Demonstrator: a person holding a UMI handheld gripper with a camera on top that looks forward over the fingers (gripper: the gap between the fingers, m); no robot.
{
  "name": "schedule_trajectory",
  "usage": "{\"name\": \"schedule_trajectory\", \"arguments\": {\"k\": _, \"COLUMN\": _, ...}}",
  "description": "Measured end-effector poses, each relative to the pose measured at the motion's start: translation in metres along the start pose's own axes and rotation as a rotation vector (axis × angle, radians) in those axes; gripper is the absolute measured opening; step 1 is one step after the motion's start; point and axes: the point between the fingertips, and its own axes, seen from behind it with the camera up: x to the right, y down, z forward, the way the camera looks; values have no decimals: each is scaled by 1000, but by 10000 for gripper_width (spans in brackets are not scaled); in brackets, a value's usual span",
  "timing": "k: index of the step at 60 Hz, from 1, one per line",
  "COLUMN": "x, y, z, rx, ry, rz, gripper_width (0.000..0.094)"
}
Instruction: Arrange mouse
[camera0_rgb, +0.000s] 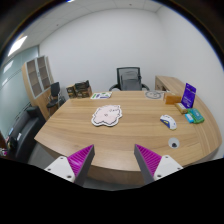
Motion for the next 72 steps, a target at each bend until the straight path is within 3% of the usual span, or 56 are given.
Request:
{"name": "schedule_trajectory", "arguments": {"k": 16, "x": 123, "y": 22, "z": 14, "rx": 6, "ry": 186, "rz": 27, "gripper_width": 831}}
{"name": "schedule_trajectory", "arguments": {"k": 29, "x": 224, "y": 22, "z": 74, "rx": 19, "ry": 262, "rz": 75, "gripper_width": 836}}
{"name": "schedule_trajectory", "arguments": {"k": 36, "x": 266, "y": 2, "z": 128, "rx": 51, "ry": 239, "rz": 54, "gripper_width": 832}}
{"name": "schedule_trajectory", "arguments": {"k": 48, "x": 326, "y": -5, "z": 204, "rx": 7, "ry": 212, "rz": -10, "gripper_width": 831}}
{"name": "schedule_trajectory", "arguments": {"k": 62, "x": 349, "y": -28, "z": 248, "rx": 15, "ry": 175, "rz": -16, "gripper_width": 845}}
{"name": "schedule_trajectory", "arguments": {"k": 66, "x": 352, "y": -34, "z": 257, "rx": 17, "ry": 161, "rz": -8, "gripper_width": 790}}
{"name": "schedule_trajectory", "arguments": {"k": 69, "x": 358, "y": -37, "z": 262, "rx": 10, "ry": 174, "rz": -19, "gripper_width": 566}}
{"name": "schedule_trajectory", "arguments": {"k": 72, "x": 367, "y": -38, "z": 264, "rx": -1, "ry": 215, "rz": -26, "gripper_width": 541}}
